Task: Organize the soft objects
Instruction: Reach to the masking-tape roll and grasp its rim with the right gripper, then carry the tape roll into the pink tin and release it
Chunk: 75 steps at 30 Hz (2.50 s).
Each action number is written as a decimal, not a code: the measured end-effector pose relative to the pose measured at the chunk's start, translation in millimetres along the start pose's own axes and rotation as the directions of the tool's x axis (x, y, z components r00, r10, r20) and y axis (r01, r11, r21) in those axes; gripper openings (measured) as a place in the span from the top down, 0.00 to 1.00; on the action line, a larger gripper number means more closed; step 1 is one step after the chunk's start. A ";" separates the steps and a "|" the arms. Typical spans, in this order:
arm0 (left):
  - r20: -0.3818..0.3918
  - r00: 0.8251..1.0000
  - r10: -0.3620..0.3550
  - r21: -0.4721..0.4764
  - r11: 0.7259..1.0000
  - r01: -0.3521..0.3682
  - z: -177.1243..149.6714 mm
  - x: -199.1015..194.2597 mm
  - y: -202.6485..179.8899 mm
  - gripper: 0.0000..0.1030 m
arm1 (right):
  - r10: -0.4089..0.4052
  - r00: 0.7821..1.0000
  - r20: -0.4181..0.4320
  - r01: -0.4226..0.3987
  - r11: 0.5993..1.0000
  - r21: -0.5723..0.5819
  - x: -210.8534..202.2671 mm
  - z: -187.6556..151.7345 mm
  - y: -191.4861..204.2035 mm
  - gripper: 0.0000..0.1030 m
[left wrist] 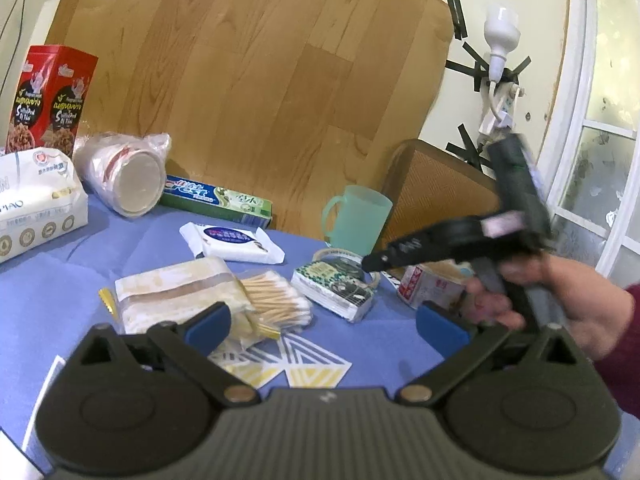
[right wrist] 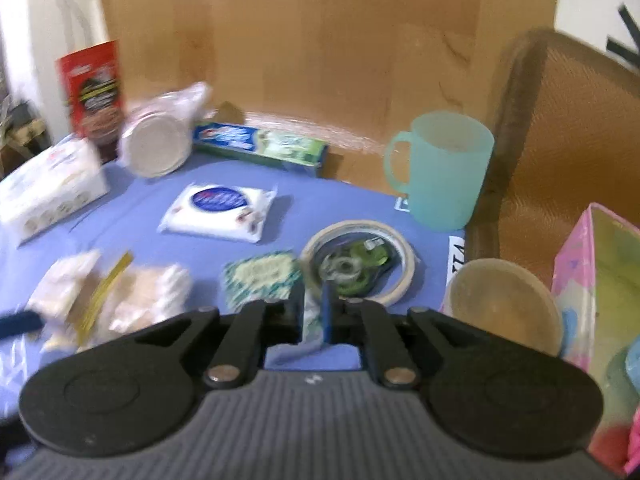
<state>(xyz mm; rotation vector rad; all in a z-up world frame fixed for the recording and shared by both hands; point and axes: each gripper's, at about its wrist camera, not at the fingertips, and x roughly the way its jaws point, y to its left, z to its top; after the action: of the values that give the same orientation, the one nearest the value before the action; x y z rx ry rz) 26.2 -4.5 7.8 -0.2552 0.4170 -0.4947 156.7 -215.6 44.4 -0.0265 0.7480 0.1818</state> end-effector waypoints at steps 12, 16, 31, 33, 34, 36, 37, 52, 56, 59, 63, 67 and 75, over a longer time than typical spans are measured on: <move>-0.006 1.000 -0.023 -0.038 0.999 0.022 0.7 1.4 4.7 0.01 | -0.105 0.987 -0.121 0.103 0.995 -0.015 74.9 17.9 8.3 0.27; -0.002 1.000 -0.024 -0.051 0.998 0.024 0.8 0.3 5.8 0.01 | 0.063 0.991 -0.115 -0.054 0.995 0.081 68.1 29.6 -6.6 0.37; -0.009 1.000 -0.025 -0.056 0.998 0.024 0.5 2.0 4.1 0.00 | -0.107 0.970 -0.219 0.106 0.994 -0.018 88.2 46.1 -38.1 0.69; -0.009 1.000 -0.024 -0.060 0.998 0.023 0.6 1.9 4.4 0.00 | -0.053 0.972 -0.228 0.068 0.996 0.058 89.6 46.7 -43.4 0.78; -0.008 1.000 -0.023 -0.062 0.998 0.023 0.6 1.8 4.8 0.00 | -0.039 0.972 -0.232 0.060 0.994 0.087 90.5 47.8 -43.6 0.78; -0.007 1.000 -0.023 -0.066 0.998 0.023 0.4 1.6 5.3 0.00 | 0.007 0.971 -0.240 0.025 0.991 0.132 87.4 48.6 -44.1 0.79; -0.007 1.000 -0.024 -0.067 0.997 0.023 0.5 1.8 5.7 0.00 | 0.034 0.969 -0.243 0.001 0.989 0.146 85.7 48.0 -43.4 0.82; 0.004 1.000 -0.029 -0.078 0.996 0.029 0.9 -0.1 8.5 0.00 | 0.058 0.996 0.069 -0.058 0.998 0.006 -40.9 15.3 -20.8 0.90; 0.023 0.995 -0.095 -0.094 0.991 0.096 1.5 -5.0 10.0 0.01 | 0.132 0.986 0.102 -0.132 0.991 -0.004 -89.0 -34.7 -23.5 0.90; 0.015 0.985 -0.174 -0.073 0.982 0.174 0.3 -7.2 0.4 0.10 | 0.179 0.980 0.080 -0.183 0.982 0.044 -105.5 -77.9 -26.8 0.90; -0.133 0.972 -0.195 -0.034 0.981 0.193 -8.5 13.8 -36.0 0.31 | 0.176 0.980 0.088 -0.183 0.980 0.075 -109.8 -115.4 -16.1 0.90; -0.313 0.939 -0.140 0.011 0.988 0.151 -18.8 40.7 -62.3 0.68 | 0.163 0.978 0.127 -0.178 0.977 0.119 -111.2 -134.1 -17.3 0.90; -0.321 0.919 -0.231 0.047 0.965 0.259 4.0 56.0 -117.3 0.81 | 0.033 0.953 0.301 -0.074 0.989 0.126 -157.4 -147.9 -49.0 0.90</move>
<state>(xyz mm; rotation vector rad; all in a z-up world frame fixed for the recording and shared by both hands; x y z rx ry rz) 25.2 -132.1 32.5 -0.1427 0.6757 -0.8045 -47.5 -301.3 40.7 0.1490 0.4576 0.1816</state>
